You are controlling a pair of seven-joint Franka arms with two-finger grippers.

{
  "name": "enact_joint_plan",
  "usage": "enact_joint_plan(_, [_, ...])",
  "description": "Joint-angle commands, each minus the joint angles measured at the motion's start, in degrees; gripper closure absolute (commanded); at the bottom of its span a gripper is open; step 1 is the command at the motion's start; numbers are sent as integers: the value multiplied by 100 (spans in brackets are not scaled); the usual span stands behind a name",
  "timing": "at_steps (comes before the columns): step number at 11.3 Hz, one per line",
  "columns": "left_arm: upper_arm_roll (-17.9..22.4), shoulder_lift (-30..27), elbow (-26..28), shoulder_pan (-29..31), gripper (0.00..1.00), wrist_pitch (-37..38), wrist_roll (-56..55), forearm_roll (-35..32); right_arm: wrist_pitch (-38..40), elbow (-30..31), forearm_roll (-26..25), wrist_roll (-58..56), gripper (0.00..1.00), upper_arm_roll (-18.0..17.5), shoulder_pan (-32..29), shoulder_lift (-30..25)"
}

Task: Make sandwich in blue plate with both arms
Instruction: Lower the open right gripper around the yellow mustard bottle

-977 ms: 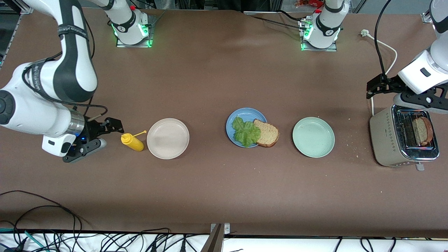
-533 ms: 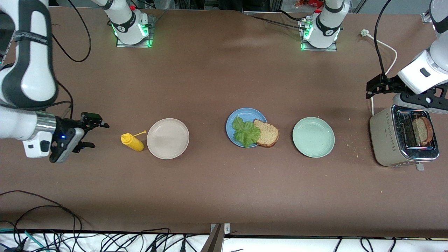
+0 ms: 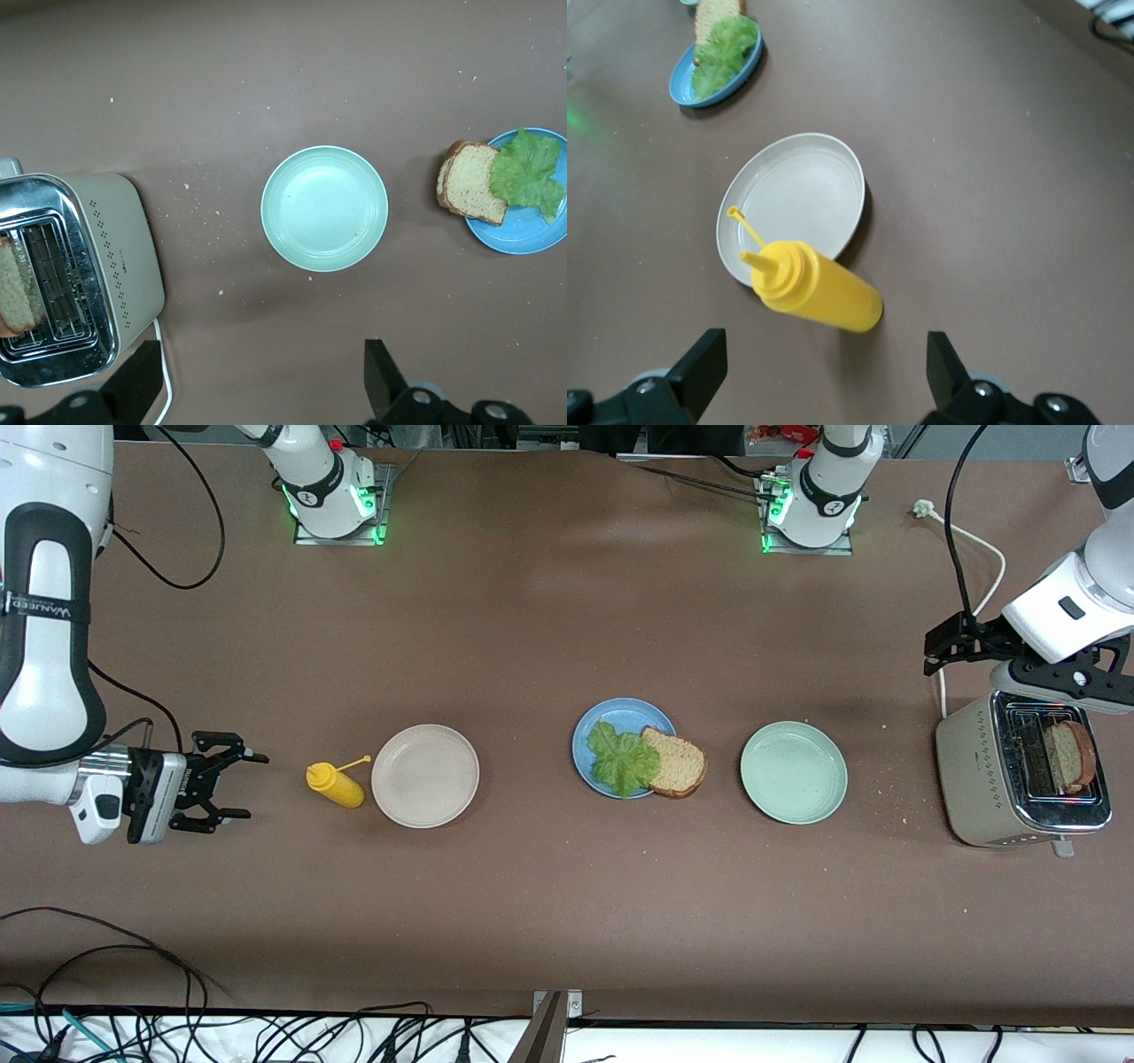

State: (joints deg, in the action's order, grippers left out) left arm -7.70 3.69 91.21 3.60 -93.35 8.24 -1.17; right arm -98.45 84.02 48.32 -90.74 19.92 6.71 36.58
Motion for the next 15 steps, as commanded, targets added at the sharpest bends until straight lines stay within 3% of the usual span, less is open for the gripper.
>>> enact_joint_plan(1, [5, 62, -165, 26, 0, 107, 90, 117, 421, -52, 764, -1485, 0, -93, -362, 558])
enact_joint_plan(3, [5, 62, -165, 18, 0, 107, 90, 117, 581, -52, 1134, -2557, 0, -102, -477, 815])
enact_joint_plan(9, [5, 62, -165, 0, 0, 115, 90, 117, 1109, -8, 2040, -4300, 0, -58, -495, 1606])
enact_joint_plan(14, [5, 62, -165, 35, 0, 142, 99, 126, 1364, 1, 2260, -4750, 0, -58, -487, 1835])
enact_joint_plan(15, [5, 62, -165, 18, 0, 142, 99, 126, 1320, 1, 2521, -5029, 0, -58, -399, 1835])
